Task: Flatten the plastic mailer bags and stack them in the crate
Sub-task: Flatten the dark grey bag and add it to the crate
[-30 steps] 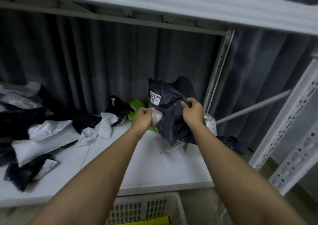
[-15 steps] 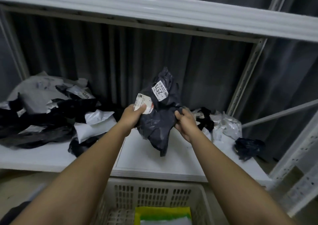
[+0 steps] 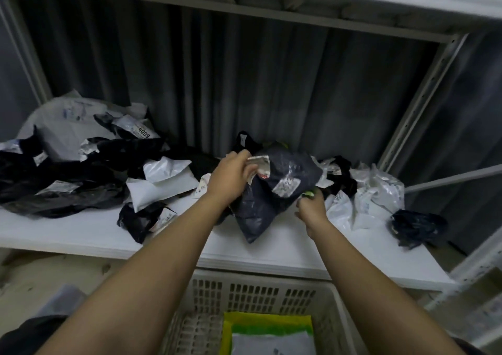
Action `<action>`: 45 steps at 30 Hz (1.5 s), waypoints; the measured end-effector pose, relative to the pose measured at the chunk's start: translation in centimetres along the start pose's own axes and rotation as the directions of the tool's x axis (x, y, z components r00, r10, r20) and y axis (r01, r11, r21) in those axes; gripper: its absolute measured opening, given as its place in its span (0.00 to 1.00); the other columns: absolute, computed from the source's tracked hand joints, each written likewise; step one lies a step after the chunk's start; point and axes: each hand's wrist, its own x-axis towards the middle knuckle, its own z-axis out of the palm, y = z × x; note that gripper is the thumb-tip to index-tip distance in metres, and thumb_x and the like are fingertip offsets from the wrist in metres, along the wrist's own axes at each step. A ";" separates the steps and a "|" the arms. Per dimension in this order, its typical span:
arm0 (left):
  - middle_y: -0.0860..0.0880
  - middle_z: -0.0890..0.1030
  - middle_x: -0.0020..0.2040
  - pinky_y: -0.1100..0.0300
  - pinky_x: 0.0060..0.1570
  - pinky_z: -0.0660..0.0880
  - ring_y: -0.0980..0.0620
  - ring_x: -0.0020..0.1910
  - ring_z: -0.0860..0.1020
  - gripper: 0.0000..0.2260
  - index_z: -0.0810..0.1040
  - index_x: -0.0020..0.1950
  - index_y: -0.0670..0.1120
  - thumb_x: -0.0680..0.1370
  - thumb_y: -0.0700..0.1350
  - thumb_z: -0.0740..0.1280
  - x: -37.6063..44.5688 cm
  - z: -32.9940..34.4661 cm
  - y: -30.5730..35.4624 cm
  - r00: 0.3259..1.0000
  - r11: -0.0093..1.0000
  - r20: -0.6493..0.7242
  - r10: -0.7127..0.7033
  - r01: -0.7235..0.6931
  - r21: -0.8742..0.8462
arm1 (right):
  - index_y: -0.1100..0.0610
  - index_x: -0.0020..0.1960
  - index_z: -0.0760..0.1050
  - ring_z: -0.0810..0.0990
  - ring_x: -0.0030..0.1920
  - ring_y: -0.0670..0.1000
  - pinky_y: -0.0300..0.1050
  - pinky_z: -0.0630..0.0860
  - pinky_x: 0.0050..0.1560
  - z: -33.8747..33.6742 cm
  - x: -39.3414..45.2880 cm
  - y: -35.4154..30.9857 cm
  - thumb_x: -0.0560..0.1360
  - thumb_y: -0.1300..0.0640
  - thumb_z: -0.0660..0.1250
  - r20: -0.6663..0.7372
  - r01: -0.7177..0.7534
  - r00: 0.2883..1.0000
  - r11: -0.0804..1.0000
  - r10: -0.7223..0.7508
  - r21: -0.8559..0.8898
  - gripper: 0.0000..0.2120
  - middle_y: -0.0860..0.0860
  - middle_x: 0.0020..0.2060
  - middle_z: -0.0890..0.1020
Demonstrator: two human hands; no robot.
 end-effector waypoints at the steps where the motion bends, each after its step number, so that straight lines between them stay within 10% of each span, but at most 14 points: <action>1: 0.42 0.74 0.46 0.50 0.48 0.72 0.42 0.49 0.74 0.14 0.73 0.50 0.41 0.80 0.52 0.60 0.3 0.4 -0.3 0.997 0.998 0.069 0.041 -0.044 0.036 | 0.54 0.68 0.65 0.75 0.53 0.54 0.51 0.75 0.52 -0.6 0.1 -0.2 0.76 0.63 0.59 -0.095 0.034 0.995 0.999 -0.033 0.007 0.21 0.54 0.60 0.74; 8: 0.43 0.69 0.63 0.50 0.59 0.67 0.42 0.64 0.65 0.17 0.69 0.69 0.48 0.80 0.47 0.60 -0.2 5.0 -2.1 0.887 0.947 0.460 -0.040 -0.113 0.300 | 0.59 0.67 0.69 0.62 0.69 0.56 0.36 0.58 0.62 -3.1 -1.8 1.1 0.70 0.71 0.56 -0.269 0.277 0.892 0.911 -0.362 -0.306 0.26 0.56 0.66 0.67; 12: 0.44 0.69 0.61 0.49 0.58 0.69 0.43 0.62 0.65 0.16 0.68 0.67 0.47 0.80 0.46 0.61 -1.2 6.4 -2.3 0.875 0.964 0.483 -0.030 -0.102 0.244 | 0.55 0.66 0.73 0.61 0.69 0.56 0.53 0.58 0.71 -1.5 -1.7 1.3 0.70 0.52 0.53 0.120 0.568 0.778 0.607 -0.617 -0.556 0.26 0.55 0.66 0.69; 16: 0.46 0.70 0.54 0.49 0.58 0.69 0.44 0.60 0.67 0.13 0.70 0.60 0.47 0.76 0.41 0.64 -1.7 7.0 -2.6 0.838 0.993 0.545 -0.035 -0.031 0.110 | 0.45 0.78 0.48 0.48 0.76 0.58 0.58 0.49 0.75 0.6 0.3 1.0 0.72 0.35 0.62 0.591 0.592 0.802 0.249 -0.087 -0.767 0.41 0.53 0.77 0.52; 19: 0.48 0.70 0.52 0.54 0.53 0.68 0.45 0.59 0.69 0.13 0.67 0.54 0.48 0.72 0.39 0.64 -2.3 6.8 -3.1 0.806 0.992 0.578 -0.128 0.108 0.070 | 0.43 0.77 0.48 0.56 0.75 0.58 0.57 0.60 0.72 0.8 1.9 2.3 0.65 0.30 0.68 0.591 0.527 0.804 0.377 0.069 -0.761 0.49 0.53 0.77 0.56; 23: 0.44 0.71 0.67 0.51 0.64 0.69 0.44 0.66 0.69 0.26 0.64 0.70 0.49 0.73 0.44 0.66 -3.0 7.3 -4.2 0.751 0.965 0.619 -0.231 0.257 0.048 | 0.43 0.77 0.53 0.55 0.76 0.53 0.55 0.59 0.73 0.7 2.1 4.0 0.53 0.16 0.57 0.577 0.449 0.808 0.505 0.123 -0.737 0.58 0.50 0.77 0.56; 27: 0.49 0.67 0.73 0.48 0.71 0.60 0.48 0.71 0.65 0.19 0.65 0.72 0.54 0.80 0.47 0.57 -3.4 8.2 -4.7 0.734 0.927 0.621 -0.276 0.375 -0.031 | 0.40 0.75 0.58 0.53 0.77 0.47 0.52 0.54 0.75 -0.1 1.9 4.6 0.63 0.23 0.60 0.558 0.310 0.824 0.745 0.101 -0.591 0.45 0.45 0.77 0.56; 33: 0.52 0.58 0.77 0.42 0.74 0.42 0.50 0.77 0.51 0.20 0.62 0.74 0.57 0.83 0.54 0.46 -4.0 9.9 -5.0 0.738 0.962 0.619 -0.270 0.234 0.140 | 0.38 0.76 0.52 0.42 0.77 0.55 0.59 0.42 0.74 1.2 2.5 5.7 0.76 0.30 0.46 0.500 0.392 0.859 0.485 0.111 -0.782 0.31 0.45 0.78 0.46; 45: 0.50 0.48 0.79 0.43 0.75 0.44 0.47 0.78 0.45 0.23 0.51 0.78 0.55 0.82 0.53 0.46 -4.0 12.8 -6.1 0.715 0.932 0.611 -0.340 0.167 0.323 | 0.36 0.76 0.44 0.36 0.76 0.57 0.61 0.46 0.75 2.1 3.9 8.9 0.78 0.32 0.46 0.459 0.316 0.865 0.487 0.204 -0.814 0.29 0.43 0.77 0.39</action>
